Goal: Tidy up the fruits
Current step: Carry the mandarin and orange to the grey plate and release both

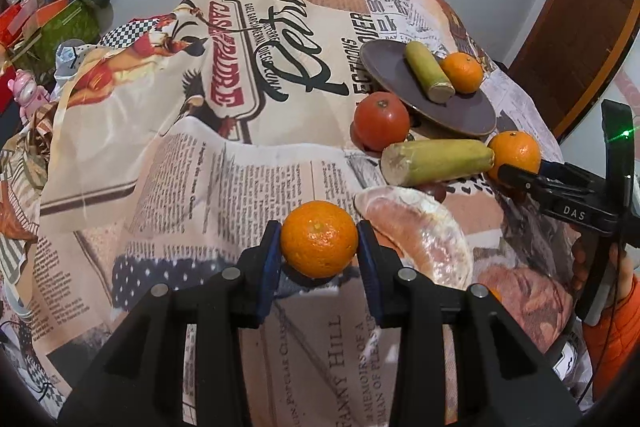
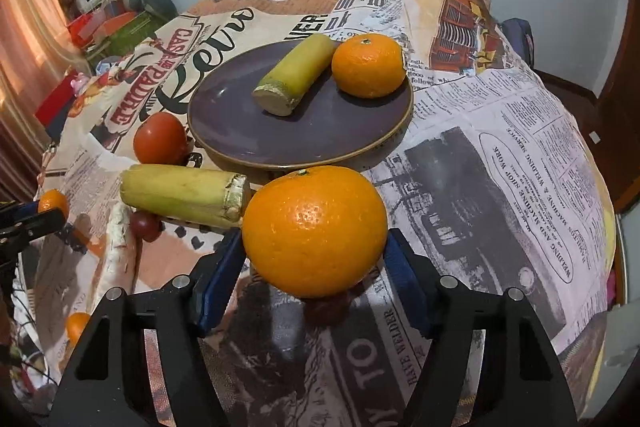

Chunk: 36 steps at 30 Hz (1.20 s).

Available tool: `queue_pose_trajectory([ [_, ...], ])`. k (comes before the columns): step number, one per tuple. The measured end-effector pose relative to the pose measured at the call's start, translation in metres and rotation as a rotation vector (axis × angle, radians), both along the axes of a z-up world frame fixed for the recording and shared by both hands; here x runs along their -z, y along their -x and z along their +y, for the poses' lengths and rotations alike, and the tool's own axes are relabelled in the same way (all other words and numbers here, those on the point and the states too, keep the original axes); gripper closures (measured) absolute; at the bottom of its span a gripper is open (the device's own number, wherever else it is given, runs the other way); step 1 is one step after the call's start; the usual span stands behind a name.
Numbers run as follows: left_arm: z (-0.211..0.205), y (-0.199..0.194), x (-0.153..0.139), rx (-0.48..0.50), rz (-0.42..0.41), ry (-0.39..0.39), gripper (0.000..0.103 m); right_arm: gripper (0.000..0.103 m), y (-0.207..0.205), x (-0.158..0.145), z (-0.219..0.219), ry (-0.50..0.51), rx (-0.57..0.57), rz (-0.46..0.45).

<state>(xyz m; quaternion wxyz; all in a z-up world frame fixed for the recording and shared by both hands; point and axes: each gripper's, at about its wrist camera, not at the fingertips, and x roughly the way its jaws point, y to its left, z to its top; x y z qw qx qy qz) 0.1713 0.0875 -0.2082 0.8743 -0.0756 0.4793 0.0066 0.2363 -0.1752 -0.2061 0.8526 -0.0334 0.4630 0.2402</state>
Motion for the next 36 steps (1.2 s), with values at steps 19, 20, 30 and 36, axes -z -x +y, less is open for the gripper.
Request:
queue_pose_trajectory([
  [19,-0.024,-0.036,-0.041,0.071,-0.114,-0.030,0.066,0.037,0.005,-0.050,-0.015,-0.053,0.020,-0.111],
  [20,-0.027,-0.040,-0.044,0.078,-0.124,-0.034,0.066,0.037,0.003,-0.053,-0.015,-0.057,0.019,-0.119],
  [30,-0.046,-0.083,-0.058,0.134,-0.172,-0.060,0.066,0.037,-0.021,-0.067,-0.012,-0.079,0.026,-0.177],
  [36,-0.058,-0.116,-0.056,0.159,-0.180,-0.055,0.066,0.037,-0.037,-0.066,-0.009,-0.100,0.034,-0.184],
])
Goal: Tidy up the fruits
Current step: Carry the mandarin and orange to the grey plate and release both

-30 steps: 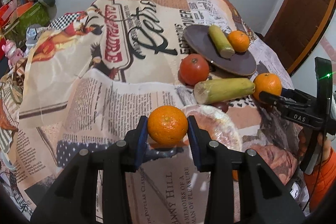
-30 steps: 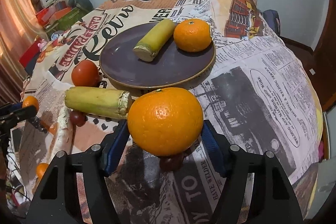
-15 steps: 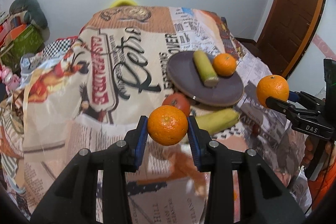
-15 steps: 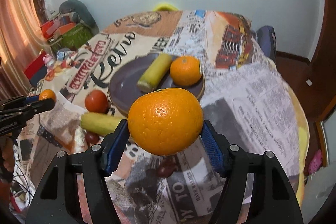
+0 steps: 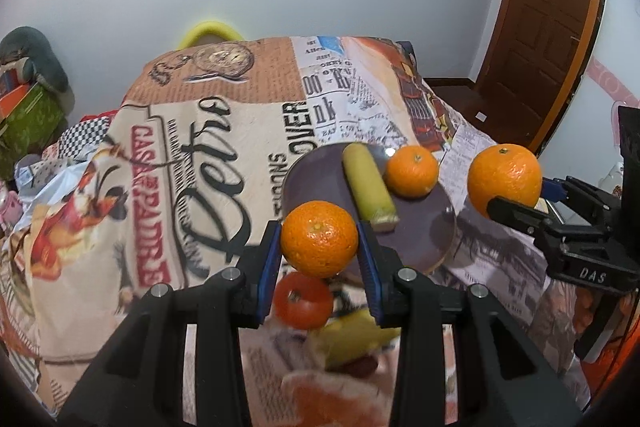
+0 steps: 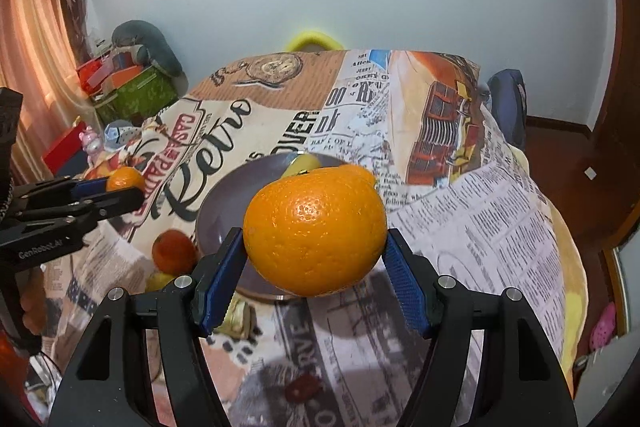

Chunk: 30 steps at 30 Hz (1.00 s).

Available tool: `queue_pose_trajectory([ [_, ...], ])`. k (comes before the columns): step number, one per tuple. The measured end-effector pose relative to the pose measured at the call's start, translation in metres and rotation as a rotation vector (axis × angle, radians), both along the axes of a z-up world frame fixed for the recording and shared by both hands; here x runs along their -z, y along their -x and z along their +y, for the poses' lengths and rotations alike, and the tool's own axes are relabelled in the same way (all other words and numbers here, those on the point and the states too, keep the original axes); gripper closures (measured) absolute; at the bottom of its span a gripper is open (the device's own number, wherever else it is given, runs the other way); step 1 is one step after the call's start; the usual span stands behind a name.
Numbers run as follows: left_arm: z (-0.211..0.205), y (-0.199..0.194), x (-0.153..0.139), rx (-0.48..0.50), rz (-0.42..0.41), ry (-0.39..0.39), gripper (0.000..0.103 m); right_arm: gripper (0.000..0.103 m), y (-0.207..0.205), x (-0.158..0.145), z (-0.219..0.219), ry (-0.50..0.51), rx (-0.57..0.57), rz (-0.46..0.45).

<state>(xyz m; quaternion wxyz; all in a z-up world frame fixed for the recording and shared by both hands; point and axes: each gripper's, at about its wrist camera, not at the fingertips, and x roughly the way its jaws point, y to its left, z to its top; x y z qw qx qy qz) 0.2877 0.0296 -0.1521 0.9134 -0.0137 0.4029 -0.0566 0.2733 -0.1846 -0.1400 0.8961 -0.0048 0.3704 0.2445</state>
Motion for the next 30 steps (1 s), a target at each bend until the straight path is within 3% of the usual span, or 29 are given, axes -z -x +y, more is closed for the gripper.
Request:
queue_pose_trajectory([
  [13,-0.007,-0.050,0.013,0.020,0.016,0.009,0.066,0.037,-0.025,0.012,0.012,0.003,-0.017,-0.001],
  [23,-0.007,-0.074,0.041,0.034,0.092,0.013,0.066,0.037,-0.036,0.041,0.011,0.005,0.002,0.071],
  [30,-0.013,-0.083,0.055,0.046,0.135,-0.008,0.066,0.037,-0.036,0.042,0.014,0.018,-0.008,0.058],
])
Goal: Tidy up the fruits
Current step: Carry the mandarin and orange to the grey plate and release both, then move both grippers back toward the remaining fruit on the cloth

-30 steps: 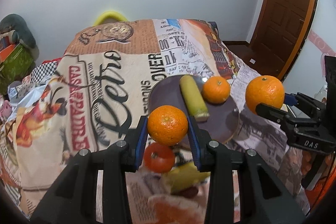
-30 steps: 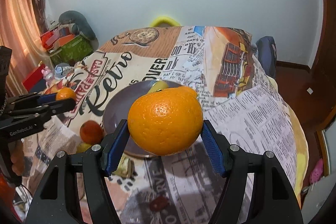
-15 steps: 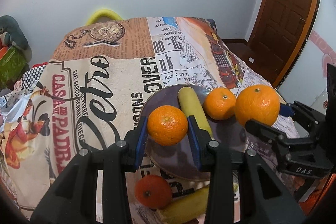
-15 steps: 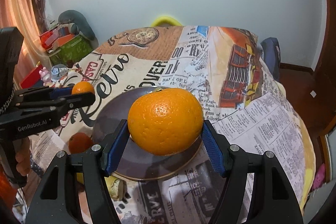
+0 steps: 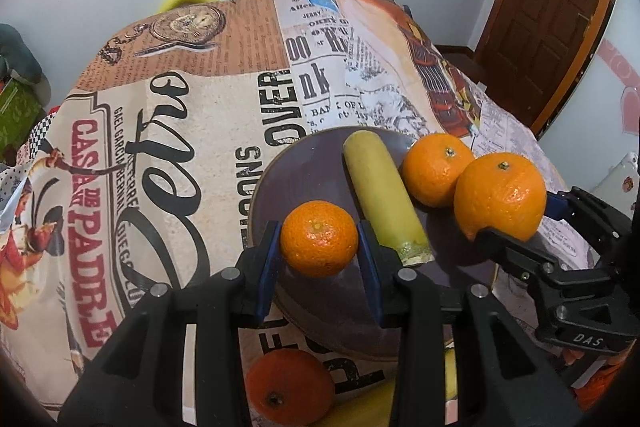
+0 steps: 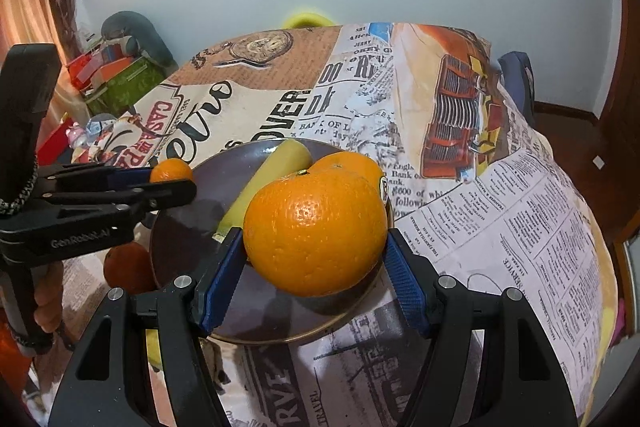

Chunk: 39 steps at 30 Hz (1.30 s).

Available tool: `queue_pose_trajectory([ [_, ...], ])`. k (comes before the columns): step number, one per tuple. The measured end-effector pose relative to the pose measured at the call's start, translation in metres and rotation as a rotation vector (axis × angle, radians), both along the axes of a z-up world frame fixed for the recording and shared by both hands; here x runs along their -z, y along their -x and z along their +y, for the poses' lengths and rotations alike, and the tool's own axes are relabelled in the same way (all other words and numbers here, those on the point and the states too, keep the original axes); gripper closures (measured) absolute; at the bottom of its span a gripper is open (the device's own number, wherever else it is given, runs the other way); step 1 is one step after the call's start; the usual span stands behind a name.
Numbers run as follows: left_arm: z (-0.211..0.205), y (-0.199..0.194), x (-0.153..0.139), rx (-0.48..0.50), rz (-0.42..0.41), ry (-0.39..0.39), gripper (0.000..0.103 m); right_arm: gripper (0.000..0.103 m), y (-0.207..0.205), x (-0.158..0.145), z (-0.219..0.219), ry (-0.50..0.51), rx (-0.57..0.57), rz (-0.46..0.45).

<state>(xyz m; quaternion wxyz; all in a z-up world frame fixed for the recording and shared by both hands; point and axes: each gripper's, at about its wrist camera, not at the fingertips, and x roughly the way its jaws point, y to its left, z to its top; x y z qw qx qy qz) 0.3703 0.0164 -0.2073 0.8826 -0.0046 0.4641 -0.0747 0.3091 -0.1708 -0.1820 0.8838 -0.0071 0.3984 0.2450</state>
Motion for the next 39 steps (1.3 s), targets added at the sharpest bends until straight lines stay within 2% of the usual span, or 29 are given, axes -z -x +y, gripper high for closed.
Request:
queue_pose_trajectory([
  [9,-0.004,-0.001,0.005,0.004,0.026,-0.011,0.065,0.036,-0.005,0.015,0.002,0.007,-0.014,0.088],
  [11,-0.002,0.000,0.003,-0.005,0.022,-0.012,0.060,0.036,-0.005,0.017,0.003,0.014,-0.015,0.107],
  [13,0.000,0.001,-0.001,-0.016,0.009,-0.008,0.049,0.035,-0.001,0.012,0.002,-0.004,-0.015,0.093],
  [14,0.002,0.003,-0.004,-0.022,0.000,-0.006,0.047,0.035,0.000,0.009,0.001,-0.010,-0.013,0.079],
  [20,0.012,0.022,-0.024,-0.042,-0.034,-0.002,0.047,0.033,0.014,-0.017,-0.005,-0.005,-0.013,0.011],
  [26,0.028,0.060,-0.035,-0.067,-0.051,-0.014,0.042,0.033,0.036,-0.016,-0.004,0.063,-0.038,0.007],
  [33,0.049,0.105,-0.013,-0.102,0.013,-0.039,0.040,0.033,0.053,0.005,-0.002,0.121,-0.051,0.061],
  [39,0.054,0.110,0.016,-0.087,0.098,-0.065,0.039,0.033,0.049,0.026,0.007,0.136,-0.054,0.130],
])
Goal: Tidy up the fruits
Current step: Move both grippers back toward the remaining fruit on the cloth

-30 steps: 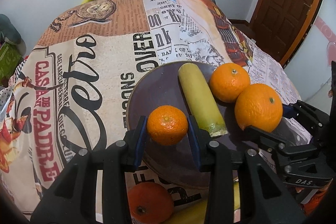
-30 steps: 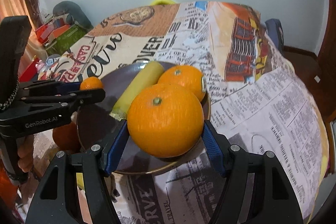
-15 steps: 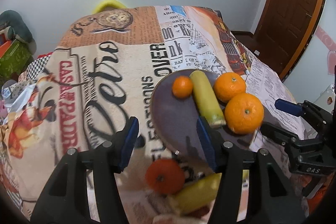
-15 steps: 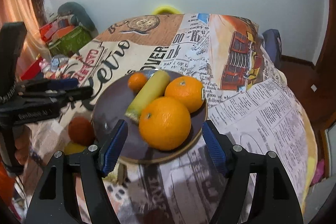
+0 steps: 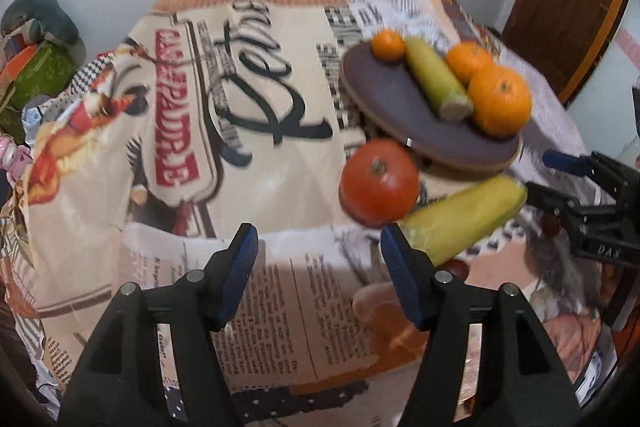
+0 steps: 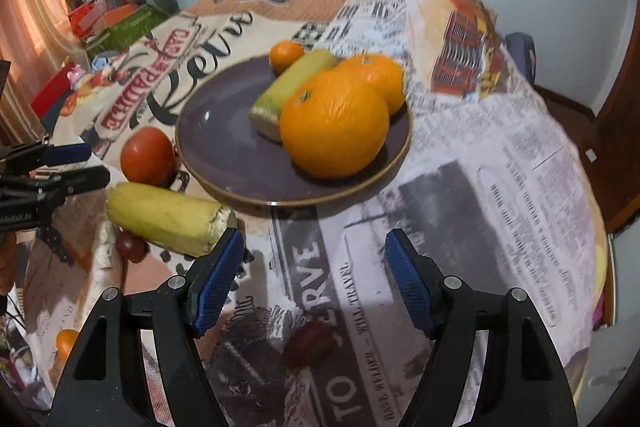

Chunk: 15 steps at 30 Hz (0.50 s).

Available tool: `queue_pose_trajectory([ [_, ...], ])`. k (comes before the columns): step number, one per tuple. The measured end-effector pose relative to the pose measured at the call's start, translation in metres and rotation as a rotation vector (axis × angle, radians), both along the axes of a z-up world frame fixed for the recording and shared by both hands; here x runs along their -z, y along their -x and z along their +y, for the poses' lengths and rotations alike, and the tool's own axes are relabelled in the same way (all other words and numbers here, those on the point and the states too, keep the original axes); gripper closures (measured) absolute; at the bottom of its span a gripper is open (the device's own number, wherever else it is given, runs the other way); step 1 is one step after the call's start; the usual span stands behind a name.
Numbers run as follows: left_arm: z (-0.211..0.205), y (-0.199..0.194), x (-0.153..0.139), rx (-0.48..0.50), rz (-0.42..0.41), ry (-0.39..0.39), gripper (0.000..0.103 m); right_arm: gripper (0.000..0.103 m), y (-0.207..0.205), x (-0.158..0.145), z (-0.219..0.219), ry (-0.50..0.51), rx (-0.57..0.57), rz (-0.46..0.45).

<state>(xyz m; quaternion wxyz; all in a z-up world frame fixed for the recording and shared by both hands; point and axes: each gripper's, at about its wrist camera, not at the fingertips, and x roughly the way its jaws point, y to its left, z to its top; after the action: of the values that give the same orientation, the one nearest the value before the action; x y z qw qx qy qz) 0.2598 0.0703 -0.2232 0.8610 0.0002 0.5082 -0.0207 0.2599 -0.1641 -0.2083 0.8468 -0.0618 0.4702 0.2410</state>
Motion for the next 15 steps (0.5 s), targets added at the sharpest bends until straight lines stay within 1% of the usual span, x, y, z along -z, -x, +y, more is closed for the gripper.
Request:
queue_pose_trajectory([
  [2,-0.002,0.000,0.005,0.005,0.009,-0.008,0.039,0.033,0.000,0.001,0.002,0.008,0.002,0.000],
  [4,-0.005,-0.001,0.007,0.020,0.007,0.003,0.039,0.033,0.002,0.001,0.001,0.004,-0.004,0.001],
  [7,-0.011,-0.001,0.007,0.026,-0.004,-0.026,0.040,0.033,0.004,0.001,0.000,0.005,-0.016,0.001],
  [9,-0.012,-0.003,0.007,0.027,0.004,-0.014,0.041,0.033,0.009,0.000,-0.003,0.012,-0.024,-0.013],
  [11,-0.012,-0.006,0.007,0.028,0.020,0.017,0.044,0.033,0.012,-0.002,-0.006,0.010,-0.032,-0.022],
  [15,-0.022,-0.009,0.007,0.031,0.019,0.023,0.044,0.033,0.028,0.000,-0.018,0.000,-0.051,-0.020],
])
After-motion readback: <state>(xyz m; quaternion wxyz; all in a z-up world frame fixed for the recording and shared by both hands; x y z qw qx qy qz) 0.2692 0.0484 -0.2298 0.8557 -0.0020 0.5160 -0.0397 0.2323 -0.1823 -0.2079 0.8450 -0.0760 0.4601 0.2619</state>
